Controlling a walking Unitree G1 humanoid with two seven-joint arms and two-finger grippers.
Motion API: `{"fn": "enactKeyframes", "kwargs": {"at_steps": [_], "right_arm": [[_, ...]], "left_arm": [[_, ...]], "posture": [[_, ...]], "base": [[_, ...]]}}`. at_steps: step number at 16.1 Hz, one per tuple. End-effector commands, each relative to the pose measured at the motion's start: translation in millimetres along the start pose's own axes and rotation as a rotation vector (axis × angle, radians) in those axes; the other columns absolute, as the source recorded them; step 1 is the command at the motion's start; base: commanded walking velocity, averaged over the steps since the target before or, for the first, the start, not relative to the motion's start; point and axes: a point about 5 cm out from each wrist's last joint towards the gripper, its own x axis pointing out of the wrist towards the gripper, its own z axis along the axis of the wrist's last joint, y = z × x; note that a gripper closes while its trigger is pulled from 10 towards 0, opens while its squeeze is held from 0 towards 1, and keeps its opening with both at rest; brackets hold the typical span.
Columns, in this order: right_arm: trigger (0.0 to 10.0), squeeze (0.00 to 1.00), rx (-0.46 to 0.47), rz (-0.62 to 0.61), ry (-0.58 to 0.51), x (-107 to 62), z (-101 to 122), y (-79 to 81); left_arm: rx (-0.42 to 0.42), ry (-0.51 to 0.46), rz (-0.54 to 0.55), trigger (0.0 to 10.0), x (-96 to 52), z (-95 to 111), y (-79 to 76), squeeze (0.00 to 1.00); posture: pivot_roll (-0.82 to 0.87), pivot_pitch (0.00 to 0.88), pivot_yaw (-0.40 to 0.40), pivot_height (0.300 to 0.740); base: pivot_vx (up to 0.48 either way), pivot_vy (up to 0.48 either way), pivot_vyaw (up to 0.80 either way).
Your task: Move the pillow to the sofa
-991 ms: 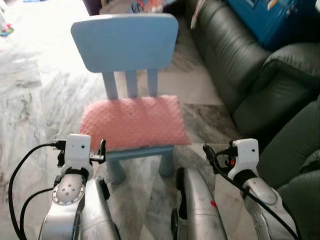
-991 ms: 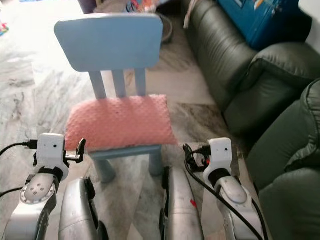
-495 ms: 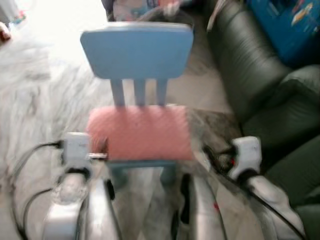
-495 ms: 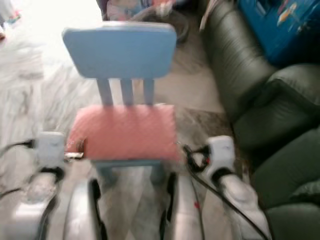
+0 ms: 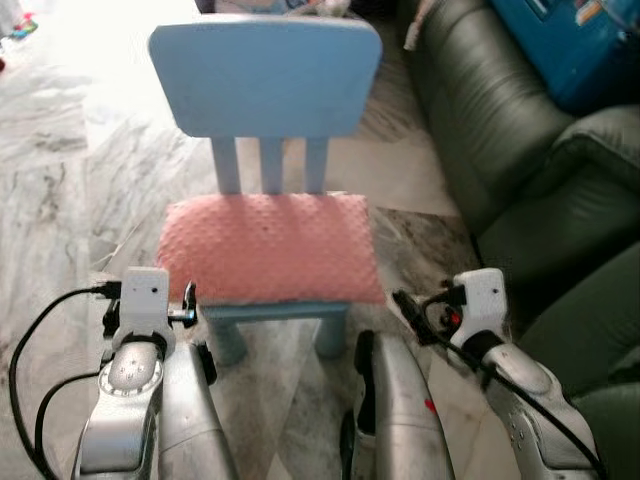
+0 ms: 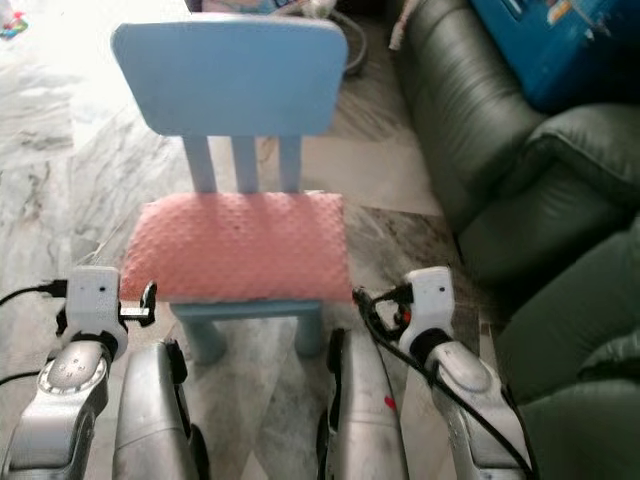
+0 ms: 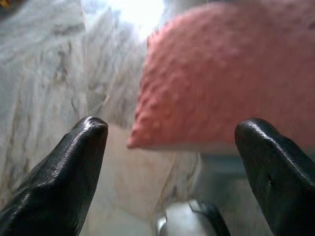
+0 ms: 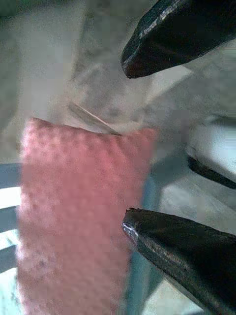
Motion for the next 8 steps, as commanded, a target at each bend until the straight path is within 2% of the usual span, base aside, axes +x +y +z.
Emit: {"fn": "enactKeyframes", "kwargs": {"at_steps": [1, 3, 5, 6, 7, 8], "right_arm": [[10.0, 0.00, 0.035, 0.021, 0.008, 3.9, 0.6, 0.9], [10.0, 0.00, 0.059, 0.088, 0.075, 24.4, -4.2, 5.1], [10.0, 0.00, 0.047, 0.117, 0.080, 44.9, -1.4, 7.9], [10.0, 0.00, 0.040, 0.119, 0.075, 47.4, -0.6, 9.4], [10.0, 0.87, 0.052, 0.148, 0.088, 59.3, 1.2, 14.9], [10.0, 1.00, 0.034, 0.150, 0.084, 65.8, 3.5, 15.0]], "left_arm": [[0.007, 0.027, -0.009, 10.0, 4.1, -3.8, 2.3, 0.00], [0.022, 0.060, 0.006, 10.0, 18.1, -5.6, 5.4, 0.00], [0.014, 0.068, 0.025, 10.0, 35.9, -4.0, 7.9, 0.00], [0.004, 0.070, 0.027, 10.0, 37.8, -4.1, 9.0, 0.00], [0.000, 0.083, 0.001, 10.0, 47.2, -5.3, 9.8, 0.07], [0.025, 0.076, 0.025, 10.0, 51.7, -4.2, 13.4, 1.00]], "posture": [[-0.02, 0.221, -0.075, 0.498], [-0.01, 0.245, -0.078, 0.498], [0.00, 0.271, -0.084, 0.498], [0.00, 0.271, -0.084, 0.498], [-0.01, 0.275, -0.082, 0.498], [-0.02, 0.280, -0.084, 0.498]], "base": [[0.000, 0.000, 0.00], [0.000, 0.000, 0.00], [0.000, 0.000, 0.00], [0.000, 0.000, 0.00], [0.000, 0.000, 0.00], [0.000, 0.000, 0.00]]}}
